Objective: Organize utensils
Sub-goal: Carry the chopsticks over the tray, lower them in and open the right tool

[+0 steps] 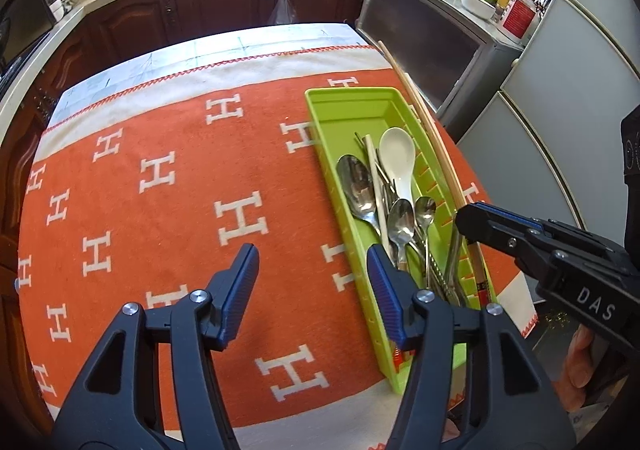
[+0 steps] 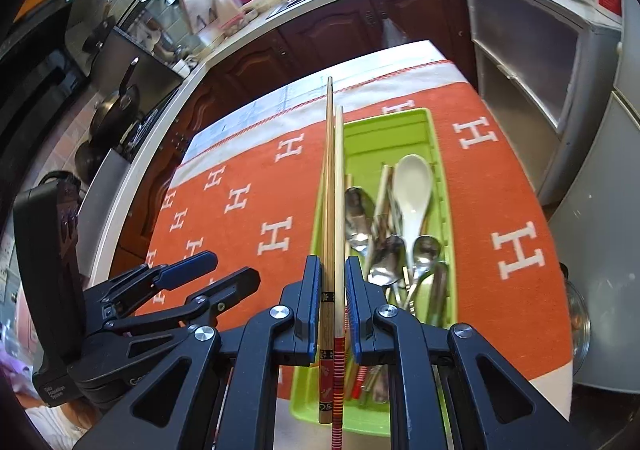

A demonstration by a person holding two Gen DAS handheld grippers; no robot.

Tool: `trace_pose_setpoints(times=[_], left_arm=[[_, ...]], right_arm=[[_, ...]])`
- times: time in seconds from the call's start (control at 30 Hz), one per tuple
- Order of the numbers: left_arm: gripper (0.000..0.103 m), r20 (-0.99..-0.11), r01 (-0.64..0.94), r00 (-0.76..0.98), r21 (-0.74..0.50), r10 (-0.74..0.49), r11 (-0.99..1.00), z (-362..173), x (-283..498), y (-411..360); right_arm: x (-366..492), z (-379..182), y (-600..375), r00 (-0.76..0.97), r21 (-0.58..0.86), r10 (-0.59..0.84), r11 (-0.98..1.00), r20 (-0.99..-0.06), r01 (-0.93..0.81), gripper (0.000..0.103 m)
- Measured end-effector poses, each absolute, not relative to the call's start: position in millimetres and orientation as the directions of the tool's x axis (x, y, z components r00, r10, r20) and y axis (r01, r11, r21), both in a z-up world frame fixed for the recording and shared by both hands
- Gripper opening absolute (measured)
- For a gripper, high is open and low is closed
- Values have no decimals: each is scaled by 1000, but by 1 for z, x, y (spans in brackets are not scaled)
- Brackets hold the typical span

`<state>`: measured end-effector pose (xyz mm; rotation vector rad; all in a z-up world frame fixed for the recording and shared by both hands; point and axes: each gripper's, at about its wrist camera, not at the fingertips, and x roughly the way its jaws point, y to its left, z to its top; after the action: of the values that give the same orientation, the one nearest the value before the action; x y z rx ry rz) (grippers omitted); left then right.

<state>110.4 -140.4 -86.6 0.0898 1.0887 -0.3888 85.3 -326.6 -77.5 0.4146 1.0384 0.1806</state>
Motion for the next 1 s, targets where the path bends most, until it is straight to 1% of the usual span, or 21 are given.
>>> trace_pose_setpoints(times=[0.2,0.6,0.77,0.87,1.0], left_arm=[[54,-879,361,401,-107,-258,926,-90,119,-151],[55,-893,361,380,-97,-241,928,-104,130,-160],[55,-894,338,383,-100,-234,936,-106,134,-154],[55,-892,320,388,-104,-230,942,-106,137,-148],[55,-892,307,392,-106,-227,946,-105,139,-143]], right_arm=[[88,-84,-344,511,397,299,913,-806,91,11],[119,-121,-343,445,358,261,922,-857,149,12],[125,-132,-341,425,369,273,915,-863,162,12],[128,-134,-336,421,410,315,899,-850,155,12],[134,-136,-323,408,415,329,899,-852,140,12]])
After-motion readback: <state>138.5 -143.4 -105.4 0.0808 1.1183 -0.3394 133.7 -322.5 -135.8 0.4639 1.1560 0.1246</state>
